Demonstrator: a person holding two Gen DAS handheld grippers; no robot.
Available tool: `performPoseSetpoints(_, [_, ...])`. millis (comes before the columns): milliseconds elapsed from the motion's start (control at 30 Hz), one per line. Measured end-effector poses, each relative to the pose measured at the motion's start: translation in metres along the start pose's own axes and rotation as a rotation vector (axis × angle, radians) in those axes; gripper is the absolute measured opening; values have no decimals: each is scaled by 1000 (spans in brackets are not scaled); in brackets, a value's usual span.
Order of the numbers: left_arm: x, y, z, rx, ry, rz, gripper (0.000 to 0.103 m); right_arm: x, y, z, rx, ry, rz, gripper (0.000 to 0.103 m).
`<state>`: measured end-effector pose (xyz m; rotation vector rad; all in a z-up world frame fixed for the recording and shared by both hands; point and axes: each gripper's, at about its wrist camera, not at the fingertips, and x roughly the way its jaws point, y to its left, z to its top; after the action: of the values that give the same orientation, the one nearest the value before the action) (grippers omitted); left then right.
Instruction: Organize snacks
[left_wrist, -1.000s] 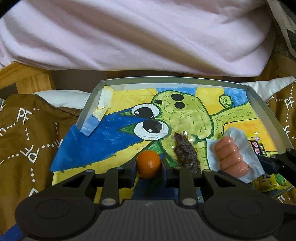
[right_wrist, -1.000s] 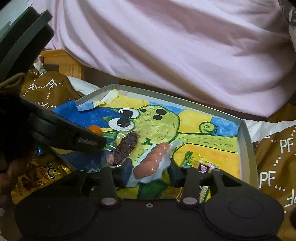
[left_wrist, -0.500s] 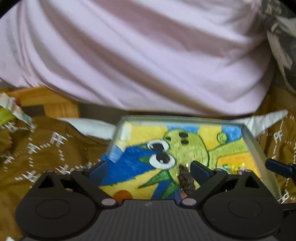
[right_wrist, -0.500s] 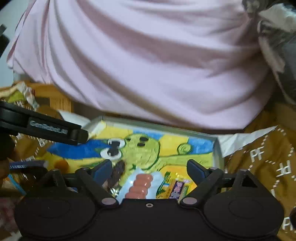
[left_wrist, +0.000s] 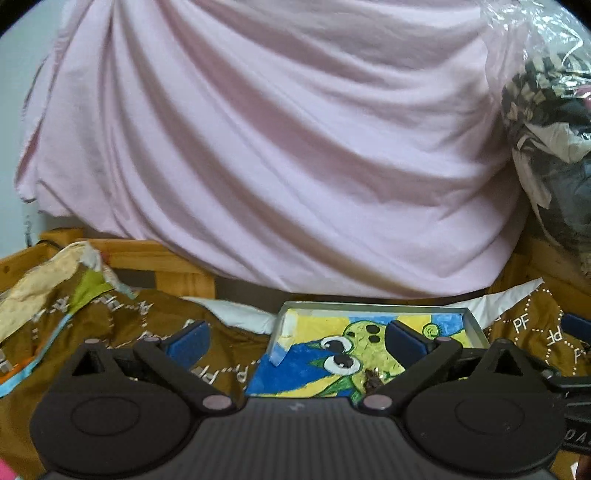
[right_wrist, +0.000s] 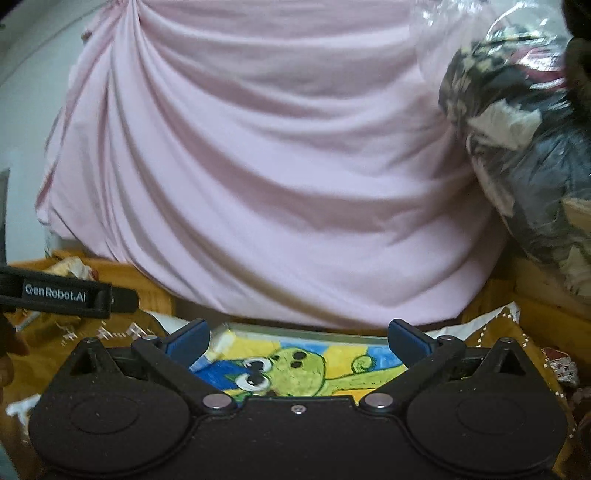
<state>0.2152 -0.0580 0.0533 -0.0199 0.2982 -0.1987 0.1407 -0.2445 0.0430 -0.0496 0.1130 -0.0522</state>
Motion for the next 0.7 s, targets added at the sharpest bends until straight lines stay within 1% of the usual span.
performPoseSetpoints(100, [-17, 9, -2, -23, 11, 11, 103, -21, 7, 3, 0, -20, 17, 102])
performPoseSetpoints(267, [-53, 26, -10, -41, 0, 40, 103, -54, 21, 2, -12, -40, 40, 102])
performPoseSetpoints(467, [-88, 44, -25, -21, -9, 65, 103, -84, 34, -10, -10, -4, 73, 102])
performPoseSetpoints(567, [-103, 50, -33, -2, -1, 70, 103, -96, 42, -16, -8, 16, 96, 102])
performPoseSetpoints(700, [-117, 58, -46, 5, 18, 74, 103, -108, 54, -22, -36, 30, 124, 102])
